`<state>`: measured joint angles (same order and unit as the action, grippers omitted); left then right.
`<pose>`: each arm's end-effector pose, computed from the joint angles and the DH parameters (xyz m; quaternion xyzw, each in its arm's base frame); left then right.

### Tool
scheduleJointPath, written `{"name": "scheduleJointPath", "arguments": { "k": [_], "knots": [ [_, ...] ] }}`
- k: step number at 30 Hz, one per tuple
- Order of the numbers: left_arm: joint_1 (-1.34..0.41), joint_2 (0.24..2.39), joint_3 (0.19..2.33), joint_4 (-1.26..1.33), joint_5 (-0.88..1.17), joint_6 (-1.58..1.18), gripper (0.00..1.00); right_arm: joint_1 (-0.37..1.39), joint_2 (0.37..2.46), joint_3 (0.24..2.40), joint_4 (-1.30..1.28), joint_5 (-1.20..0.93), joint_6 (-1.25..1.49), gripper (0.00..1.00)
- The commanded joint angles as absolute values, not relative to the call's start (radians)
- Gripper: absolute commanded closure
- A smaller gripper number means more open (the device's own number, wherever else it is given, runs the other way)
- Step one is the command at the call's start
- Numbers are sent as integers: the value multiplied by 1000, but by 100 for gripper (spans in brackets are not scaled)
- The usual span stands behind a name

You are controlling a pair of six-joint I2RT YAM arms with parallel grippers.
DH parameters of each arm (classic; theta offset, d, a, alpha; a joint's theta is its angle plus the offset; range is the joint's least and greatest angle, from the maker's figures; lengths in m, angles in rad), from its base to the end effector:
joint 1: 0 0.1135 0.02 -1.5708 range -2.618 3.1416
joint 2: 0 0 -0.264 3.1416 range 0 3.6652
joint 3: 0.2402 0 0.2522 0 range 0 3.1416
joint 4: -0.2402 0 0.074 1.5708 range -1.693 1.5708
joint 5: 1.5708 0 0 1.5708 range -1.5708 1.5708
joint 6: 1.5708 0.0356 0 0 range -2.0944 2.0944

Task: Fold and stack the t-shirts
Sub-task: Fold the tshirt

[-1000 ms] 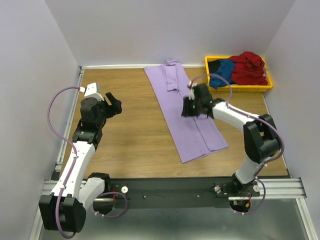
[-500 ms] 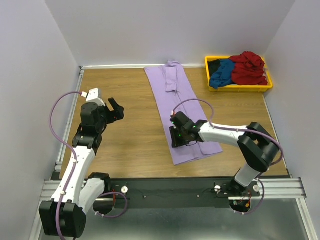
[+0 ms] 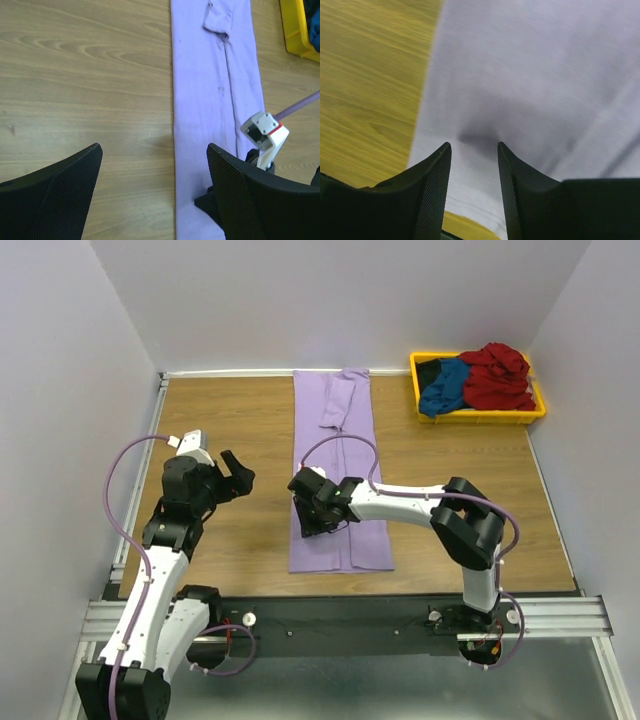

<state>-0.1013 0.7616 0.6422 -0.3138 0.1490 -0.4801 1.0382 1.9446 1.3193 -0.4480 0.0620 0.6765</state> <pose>0.1770 -0.0233 0.2802 -0.1188 0.8327 -0.2140 0.4966 0.2062 0.3455 0.1683 -0.1667 0.9543 0.1664 0.1838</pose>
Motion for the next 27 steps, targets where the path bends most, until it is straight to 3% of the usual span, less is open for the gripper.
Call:
{"name": "scheduleJointPath", "arguments": {
  "k": [1,6,11,13,27],
  "knots": [
    [-152,785,626,-365,196,-534,8,1017,1823,1303,-639,199,707,49],
    [-300,937,623,-387,152,-616,9,954,1623,1111,-774,259,762,46],
    [-594,1101,670,-420,12,-736,9,842,1387,864,-798,192,769,46],
    [-638,1149,681,-451,-36,-785,10,818,1342,822,-795,175,773,46],
    [-755,1161,637,-495,-37,-908,19,810,1359,681,-637,6,755,50]
  ]
}}
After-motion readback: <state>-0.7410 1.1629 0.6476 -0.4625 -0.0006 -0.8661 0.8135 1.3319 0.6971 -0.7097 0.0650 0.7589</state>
